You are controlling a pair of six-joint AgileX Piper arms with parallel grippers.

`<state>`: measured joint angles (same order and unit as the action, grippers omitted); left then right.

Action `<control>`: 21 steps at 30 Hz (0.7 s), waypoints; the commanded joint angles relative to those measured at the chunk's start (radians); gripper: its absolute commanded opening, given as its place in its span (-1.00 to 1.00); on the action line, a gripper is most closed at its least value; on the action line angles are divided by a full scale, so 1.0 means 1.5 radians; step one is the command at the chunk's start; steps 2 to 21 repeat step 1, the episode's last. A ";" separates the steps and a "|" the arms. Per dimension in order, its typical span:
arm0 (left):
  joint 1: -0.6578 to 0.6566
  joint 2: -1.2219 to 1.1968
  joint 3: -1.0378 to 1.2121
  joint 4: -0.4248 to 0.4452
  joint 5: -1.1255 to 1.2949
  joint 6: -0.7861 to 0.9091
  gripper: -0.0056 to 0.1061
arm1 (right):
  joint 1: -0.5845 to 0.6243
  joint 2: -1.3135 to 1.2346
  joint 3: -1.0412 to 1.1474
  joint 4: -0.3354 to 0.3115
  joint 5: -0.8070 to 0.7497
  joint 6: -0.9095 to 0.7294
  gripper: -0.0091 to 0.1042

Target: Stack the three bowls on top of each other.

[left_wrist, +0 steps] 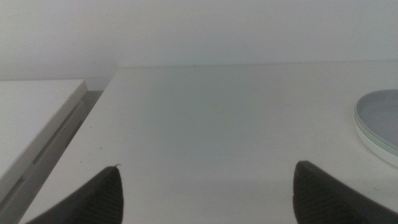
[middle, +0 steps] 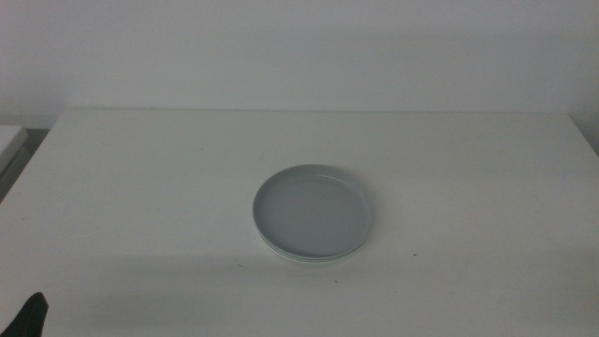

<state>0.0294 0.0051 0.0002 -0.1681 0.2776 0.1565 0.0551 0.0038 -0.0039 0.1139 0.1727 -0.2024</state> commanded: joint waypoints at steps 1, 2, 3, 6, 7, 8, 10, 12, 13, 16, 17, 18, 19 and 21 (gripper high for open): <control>-0.001 -0.003 0.000 -0.004 -0.006 0.000 0.78 | -0.004 -0.003 0.003 -0.005 -0.008 -0.003 0.74; -0.001 -0.003 0.000 -0.004 -0.006 0.000 0.78 | -0.004 -0.003 0.003 -0.005 -0.008 -0.003 0.74; -0.001 -0.003 0.000 -0.004 -0.006 0.000 0.78 | -0.004 -0.003 0.003 -0.005 -0.008 -0.003 0.74; -0.001 -0.003 0.000 -0.004 -0.006 0.000 0.78 | -0.004 -0.003 0.003 -0.005 -0.008 -0.003 0.74; -0.001 -0.003 0.000 -0.004 -0.006 0.000 0.78 | -0.004 -0.003 0.003 -0.005 -0.008 -0.003 0.74; -0.001 -0.003 0.000 -0.004 -0.006 0.000 0.78 | -0.004 -0.003 0.003 -0.005 -0.008 -0.003 0.74; -0.001 -0.003 0.000 -0.004 -0.006 0.000 0.78 | -0.004 -0.003 0.003 -0.005 -0.008 -0.003 0.74; -0.001 -0.003 0.000 -0.004 -0.006 0.000 0.78 | -0.004 -0.003 0.003 -0.005 -0.008 -0.003 0.74; -0.001 -0.003 0.000 -0.004 -0.006 0.000 0.78 | -0.004 -0.003 0.003 -0.005 -0.008 -0.003 0.74; -0.001 -0.003 0.000 -0.004 -0.006 0.000 0.78 | -0.004 -0.003 0.003 -0.005 -0.008 -0.003 0.74; -0.001 -0.003 0.000 -0.004 -0.006 0.000 0.78 | -0.004 -0.003 0.003 -0.005 -0.008 -0.003 0.74; -0.001 -0.003 0.000 -0.004 -0.006 0.000 0.78 | -0.004 -0.003 0.003 -0.005 -0.008 -0.003 0.74; -0.001 -0.003 0.000 -0.004 -0.006 0.000 0.78 | -0.004 -0.003 0.003 -0.005 -0.008 -0.003 0.74; -0.001 -0.003 0.000 -0.004 -0.006 0.000 0.78 | -0.004 -0.003 0.003 -0.005 -0.008 -0.003 0.74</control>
